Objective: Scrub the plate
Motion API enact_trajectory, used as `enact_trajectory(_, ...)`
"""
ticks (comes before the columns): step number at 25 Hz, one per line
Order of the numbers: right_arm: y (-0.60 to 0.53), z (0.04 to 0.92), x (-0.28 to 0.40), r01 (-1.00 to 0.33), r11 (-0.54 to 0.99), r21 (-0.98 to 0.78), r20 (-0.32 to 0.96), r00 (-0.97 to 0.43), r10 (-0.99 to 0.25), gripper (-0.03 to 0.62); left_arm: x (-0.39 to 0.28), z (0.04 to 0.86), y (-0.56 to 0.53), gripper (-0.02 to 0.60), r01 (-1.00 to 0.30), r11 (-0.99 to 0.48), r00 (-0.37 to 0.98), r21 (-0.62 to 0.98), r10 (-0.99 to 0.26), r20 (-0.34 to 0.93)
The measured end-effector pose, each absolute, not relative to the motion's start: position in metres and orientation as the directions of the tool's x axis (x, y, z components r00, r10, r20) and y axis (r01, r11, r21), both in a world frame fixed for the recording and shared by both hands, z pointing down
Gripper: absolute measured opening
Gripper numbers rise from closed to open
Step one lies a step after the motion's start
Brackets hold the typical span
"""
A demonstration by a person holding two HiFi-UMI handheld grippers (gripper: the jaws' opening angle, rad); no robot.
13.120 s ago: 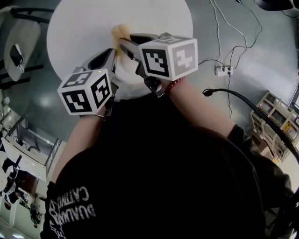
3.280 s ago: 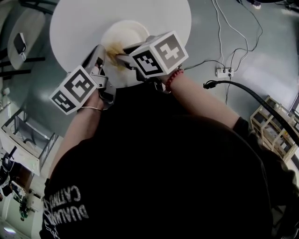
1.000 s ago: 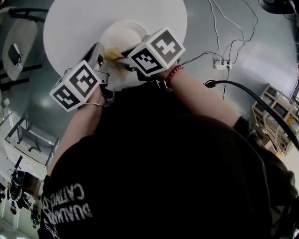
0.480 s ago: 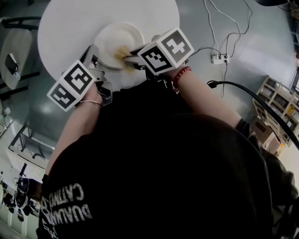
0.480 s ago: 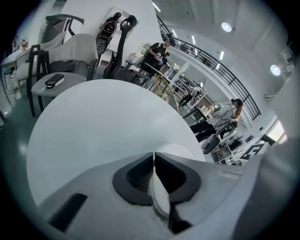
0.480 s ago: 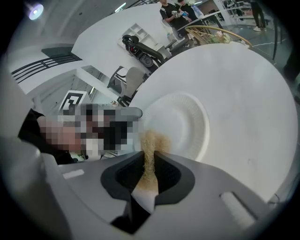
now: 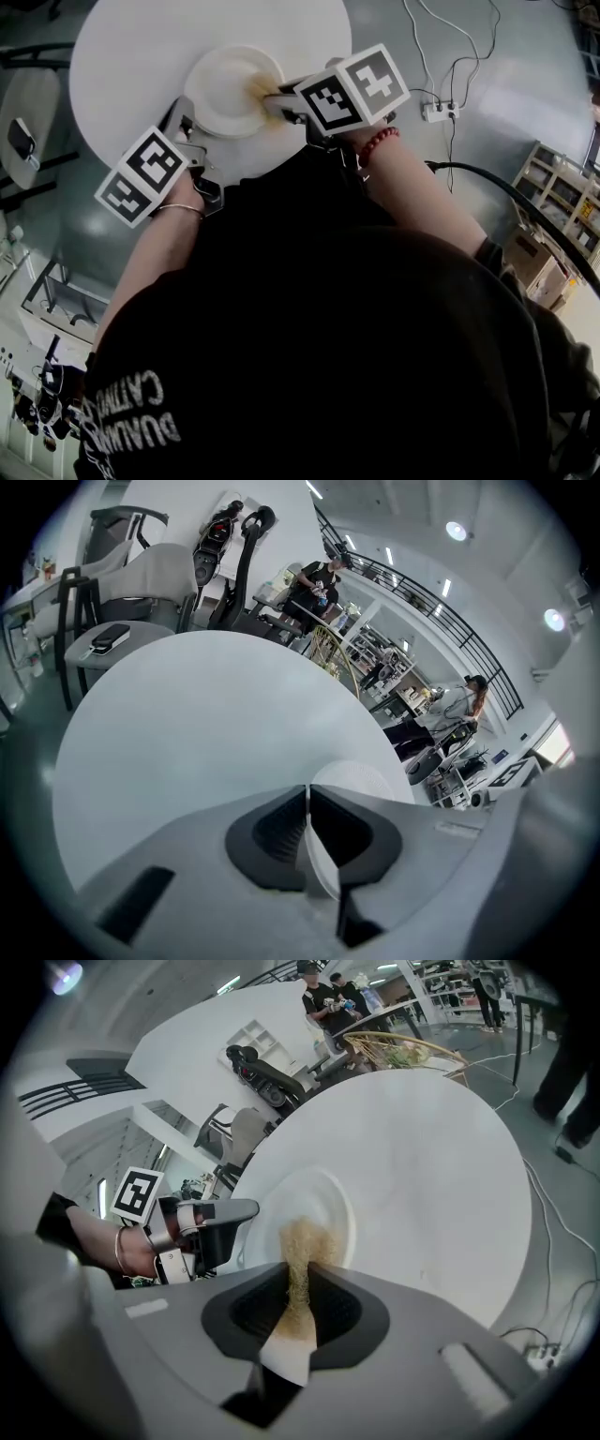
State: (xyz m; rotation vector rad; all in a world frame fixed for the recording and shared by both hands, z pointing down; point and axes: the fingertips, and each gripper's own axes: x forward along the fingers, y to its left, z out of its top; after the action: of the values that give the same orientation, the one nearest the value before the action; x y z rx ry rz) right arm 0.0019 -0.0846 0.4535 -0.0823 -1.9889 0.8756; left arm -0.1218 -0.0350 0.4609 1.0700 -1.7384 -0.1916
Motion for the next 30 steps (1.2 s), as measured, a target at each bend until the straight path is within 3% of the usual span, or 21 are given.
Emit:
enact_trajectory(11, -0.108, 0.438, 0.000, -0.303, 0.804, -0.512, 0.746, -0.622, 0.240, 0.069, -0.120, 0.456, -0.032, 0.014, -0.537, 0.577, -0.073, 0.616, -0.759, 0.647)
enact_trajectory(15, -0.071, 0.427, -0.023, -0.235, 0.723, -0.650, 0.638, -0.685, 0.351, 0.069, -0.119, 0.455, -0.029, 0.014, -0.531, 0.581, -0.085, 0.617, -0.761, 0.643)
enact_trajectory(19, -0.027, 0.438, -0.031, -0.143, 0.737, -0.661, 0.639, -0.621, 0.453, 0.069, -0.117, 0.456, -0.030, 0.014, -0.541, 0.572, -0.078, 0.617, -0.765, 0.640)
enact_trajectory(30, -0.027, 0.453, -0.021, -0.167, 0.752, -0.637, 0.668, -0.606, 0.432, 0.069, -0.115, 0.457, -0.024, 0.014, -0.549, 0.570, -0.082, 0.611, -0.764, 0.640)
